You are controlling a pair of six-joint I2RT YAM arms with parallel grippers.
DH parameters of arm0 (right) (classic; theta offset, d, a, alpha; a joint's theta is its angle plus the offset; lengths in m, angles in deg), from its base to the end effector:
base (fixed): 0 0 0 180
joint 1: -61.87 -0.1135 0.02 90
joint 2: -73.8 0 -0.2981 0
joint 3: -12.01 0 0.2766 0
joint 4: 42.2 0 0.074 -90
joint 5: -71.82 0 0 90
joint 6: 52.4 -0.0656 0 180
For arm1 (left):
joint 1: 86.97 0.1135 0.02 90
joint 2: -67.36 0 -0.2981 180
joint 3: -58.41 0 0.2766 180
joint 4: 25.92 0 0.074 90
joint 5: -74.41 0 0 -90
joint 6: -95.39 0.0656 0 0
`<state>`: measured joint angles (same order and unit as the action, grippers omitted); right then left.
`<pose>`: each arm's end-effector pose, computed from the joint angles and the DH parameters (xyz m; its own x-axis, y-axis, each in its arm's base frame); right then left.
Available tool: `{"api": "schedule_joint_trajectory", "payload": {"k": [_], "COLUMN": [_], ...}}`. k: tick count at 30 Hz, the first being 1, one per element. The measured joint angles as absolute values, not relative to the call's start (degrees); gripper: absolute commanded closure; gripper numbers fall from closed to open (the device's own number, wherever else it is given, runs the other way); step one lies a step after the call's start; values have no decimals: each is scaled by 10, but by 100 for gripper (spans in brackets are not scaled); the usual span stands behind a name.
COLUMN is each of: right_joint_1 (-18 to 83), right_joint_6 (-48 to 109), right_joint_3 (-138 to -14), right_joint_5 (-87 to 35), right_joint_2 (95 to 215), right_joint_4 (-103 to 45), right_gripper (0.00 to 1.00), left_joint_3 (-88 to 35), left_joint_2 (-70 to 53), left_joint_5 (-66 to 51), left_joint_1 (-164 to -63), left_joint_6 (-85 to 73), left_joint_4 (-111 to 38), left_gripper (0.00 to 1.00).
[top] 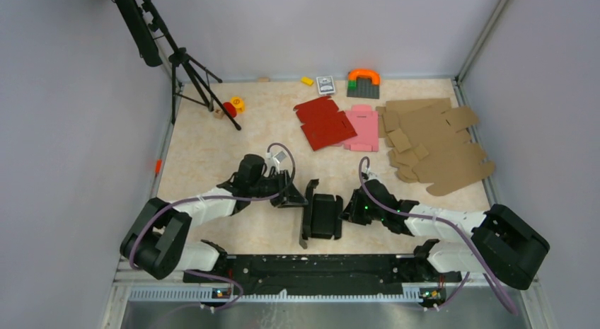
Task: Fold the paper box
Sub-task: Fold the paper box at the center of the board.
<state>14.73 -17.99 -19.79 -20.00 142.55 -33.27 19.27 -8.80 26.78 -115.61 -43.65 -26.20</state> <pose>0.1550 0.1701 0.1249 -0.8928 0.2502 -0.3746 -0.0197 0.8092 0.5872 0.2131 -0.1668 0.1622 -0.9714 -0.1052 -0.2131 0.1389 0.4760 -0.8684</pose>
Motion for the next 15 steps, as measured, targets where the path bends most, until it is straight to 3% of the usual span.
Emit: {"api": "schedule_joint_trajectory", "payload": {"k": [5,15], "right_joint_1": [147,145], "right_joint_6": [-179,-141], "right_joint_3": [-198,-213], "right_joint_5": [-200,-192], "right_joint_2": [1425,1405], "right_joint_4": [-332,-285], "right_gripper": [88,70], "left_joint_3": [174,152], "left_joint_2": [-91,-90], "left_joint_5": [253,236], "left_joint_1": [-1167,-1168], "left_joint_6": [-413,-378], "left_joint_4": [-293,-350], "left_gripper": [66,69]}}
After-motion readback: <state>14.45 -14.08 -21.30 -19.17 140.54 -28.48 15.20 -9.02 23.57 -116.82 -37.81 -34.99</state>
